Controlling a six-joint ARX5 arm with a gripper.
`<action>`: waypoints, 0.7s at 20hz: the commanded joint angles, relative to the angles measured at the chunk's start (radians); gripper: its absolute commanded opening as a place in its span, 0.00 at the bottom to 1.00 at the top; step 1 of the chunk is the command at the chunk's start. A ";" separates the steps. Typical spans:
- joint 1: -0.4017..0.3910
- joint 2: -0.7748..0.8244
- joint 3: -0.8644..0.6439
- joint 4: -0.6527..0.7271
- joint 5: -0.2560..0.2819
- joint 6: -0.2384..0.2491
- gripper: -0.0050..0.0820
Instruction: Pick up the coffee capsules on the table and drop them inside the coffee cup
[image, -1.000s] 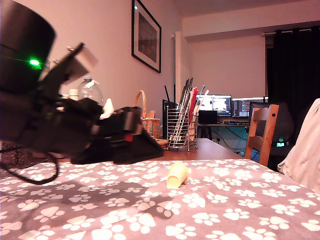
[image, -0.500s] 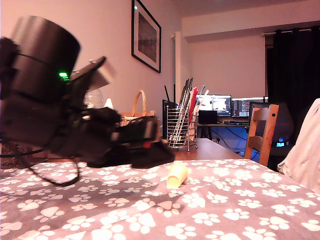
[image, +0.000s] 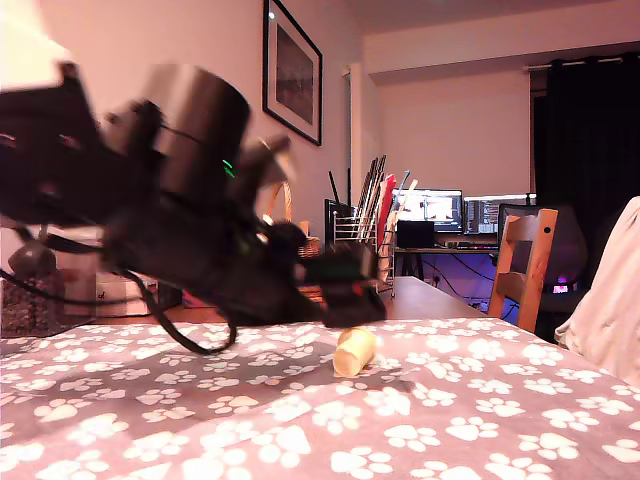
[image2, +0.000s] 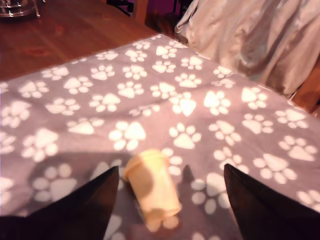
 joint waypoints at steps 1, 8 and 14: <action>0.000 0.035 0.021 -0.022 -0.002 -0.016 0.75; 0.050 0.040 0.076 -0.159 -0.010 -0.089 0.75; 0.068 0.040 0.081 -0.177 0.021 -0.101 0.75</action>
